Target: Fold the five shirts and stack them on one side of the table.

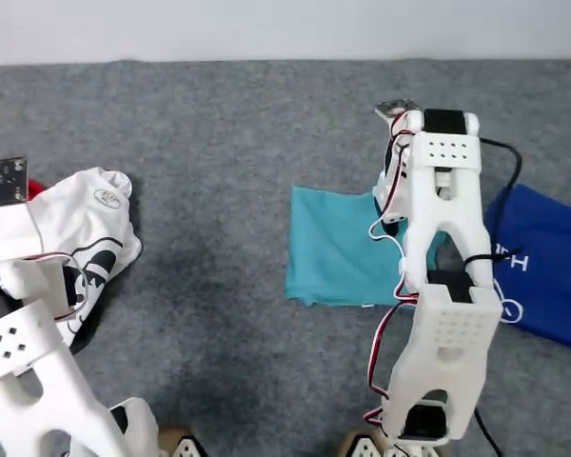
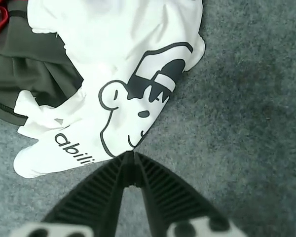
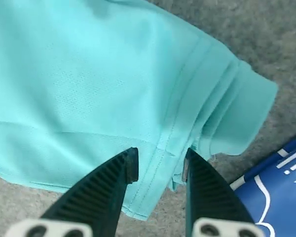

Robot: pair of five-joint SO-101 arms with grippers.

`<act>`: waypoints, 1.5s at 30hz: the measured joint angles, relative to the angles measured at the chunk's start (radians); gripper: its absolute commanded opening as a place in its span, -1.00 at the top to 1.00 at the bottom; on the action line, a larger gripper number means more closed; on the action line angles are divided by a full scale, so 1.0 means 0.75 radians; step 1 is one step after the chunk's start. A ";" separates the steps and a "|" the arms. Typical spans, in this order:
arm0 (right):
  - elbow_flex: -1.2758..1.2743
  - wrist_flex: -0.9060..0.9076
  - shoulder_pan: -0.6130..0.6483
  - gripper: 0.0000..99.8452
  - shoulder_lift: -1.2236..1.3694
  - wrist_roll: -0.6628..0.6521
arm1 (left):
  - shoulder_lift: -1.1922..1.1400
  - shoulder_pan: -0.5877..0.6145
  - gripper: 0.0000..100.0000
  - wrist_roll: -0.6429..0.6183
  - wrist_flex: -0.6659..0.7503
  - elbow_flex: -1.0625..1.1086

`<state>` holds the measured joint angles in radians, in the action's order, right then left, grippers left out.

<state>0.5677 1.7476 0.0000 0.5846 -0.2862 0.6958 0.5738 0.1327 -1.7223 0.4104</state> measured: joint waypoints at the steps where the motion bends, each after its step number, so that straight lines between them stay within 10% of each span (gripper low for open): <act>1: 0.000 0.000 0.000 0.69 0.016 0.000 | 0.000 0.000 0.99 0.000 0.000 0.000; 45: 0.000 -0.025 -0.029 0.94 0.235 0.000 | 0.000 0.000 0.99 0.000 0.008 0.000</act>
<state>0.5677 1.7292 -0.0215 0.7610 -0.2862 0.6958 0.5738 0.1327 -1.7162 0.4104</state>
